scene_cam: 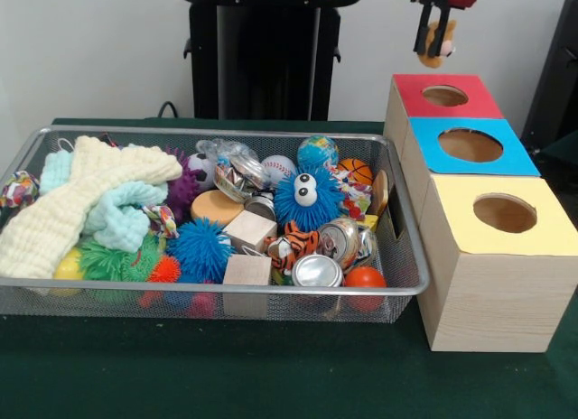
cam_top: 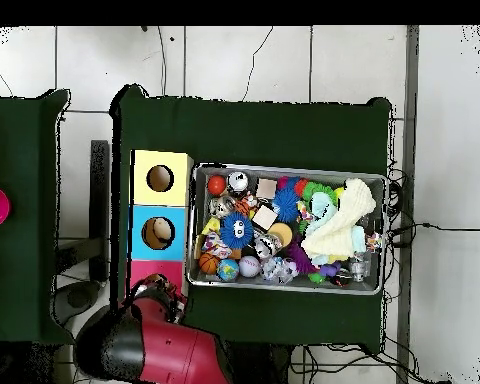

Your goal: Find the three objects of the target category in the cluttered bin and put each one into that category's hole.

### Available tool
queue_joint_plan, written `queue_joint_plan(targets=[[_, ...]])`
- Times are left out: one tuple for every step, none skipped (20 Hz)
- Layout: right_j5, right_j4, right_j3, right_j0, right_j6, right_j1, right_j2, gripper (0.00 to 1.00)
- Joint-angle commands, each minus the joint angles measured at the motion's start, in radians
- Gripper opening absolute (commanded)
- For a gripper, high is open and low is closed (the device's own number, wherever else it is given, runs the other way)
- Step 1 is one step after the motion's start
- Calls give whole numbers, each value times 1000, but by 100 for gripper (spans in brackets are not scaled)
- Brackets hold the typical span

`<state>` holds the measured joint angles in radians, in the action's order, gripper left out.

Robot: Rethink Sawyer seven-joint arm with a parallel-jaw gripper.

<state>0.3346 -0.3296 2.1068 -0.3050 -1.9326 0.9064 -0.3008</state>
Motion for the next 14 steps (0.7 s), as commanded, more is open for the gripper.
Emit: queue_joint_plan(targets=[[98, -57, -101, 6, -265, -48, 9, 0], [103, -58, -109, 1, -268, -51, 3, 0], [117, -56, -125, -6, -271, -56, -5, 0], [120, -57, -132, -7, -273, -60, -8, 0], [128, -56, -146, -4, -269, -66, -8, 0], [130, -57, -151, -1, -268, -69, -8, 0], [132, -59, -158, 4, -265, -72, -4, 0], [135, -60, -162, 6, -264, -73, -3, 0], [140, -62, -166, 5, -266, -74, -2, 0], [141, -62, -168, 5, -267, -76, -3, 0], [137, -65, -169, 1, -271, -78, -3, 0], [137, -65, -171, 0, -272, -81, -3, 0], [131, -67, -166, -9, -278, -80, -5, 0], [131, -66, -167, -12, -280, -81, -6, 0]])
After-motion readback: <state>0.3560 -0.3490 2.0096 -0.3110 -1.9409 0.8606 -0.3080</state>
